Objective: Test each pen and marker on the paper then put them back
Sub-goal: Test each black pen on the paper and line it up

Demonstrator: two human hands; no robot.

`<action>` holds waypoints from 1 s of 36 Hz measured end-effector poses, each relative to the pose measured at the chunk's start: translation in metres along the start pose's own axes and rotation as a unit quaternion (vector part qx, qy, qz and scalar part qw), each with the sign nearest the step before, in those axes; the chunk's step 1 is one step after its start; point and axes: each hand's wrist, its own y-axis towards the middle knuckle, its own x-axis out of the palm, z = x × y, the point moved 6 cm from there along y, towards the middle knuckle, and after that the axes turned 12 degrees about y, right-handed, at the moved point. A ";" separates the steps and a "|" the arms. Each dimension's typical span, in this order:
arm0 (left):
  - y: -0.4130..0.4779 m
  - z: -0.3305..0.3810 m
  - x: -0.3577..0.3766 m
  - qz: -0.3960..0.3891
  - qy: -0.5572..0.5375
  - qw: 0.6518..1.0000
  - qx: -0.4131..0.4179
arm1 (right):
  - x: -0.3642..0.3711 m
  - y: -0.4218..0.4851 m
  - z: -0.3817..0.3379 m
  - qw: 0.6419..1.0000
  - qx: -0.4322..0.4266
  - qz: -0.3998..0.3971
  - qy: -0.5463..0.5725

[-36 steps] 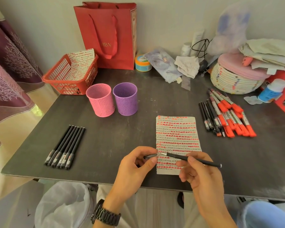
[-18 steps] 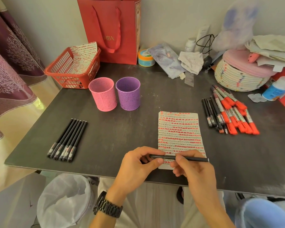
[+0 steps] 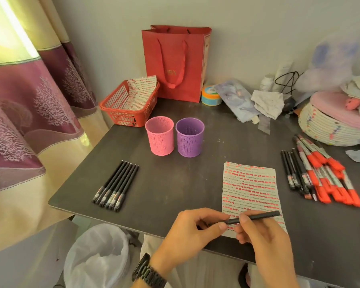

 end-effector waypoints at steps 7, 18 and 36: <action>-0.024 -0.010 -0.050 -0.015 0.024 0.999 -0.018 | 0.055 0.002 0.003 0.988 -0.005 -0.144 -0.053; -0.071 -0.060 -0.250 0.341 0.273 0.887 -0.149 | 0.137 -0.010 0.037 0.864 -0.219 -0.284 -0.354; -0.056 -0.116 -0.257 0.275 0.382 0.847 -0.246 | 0.131 -0.002 0.056 0.847 -0.237 -0.273 -0.390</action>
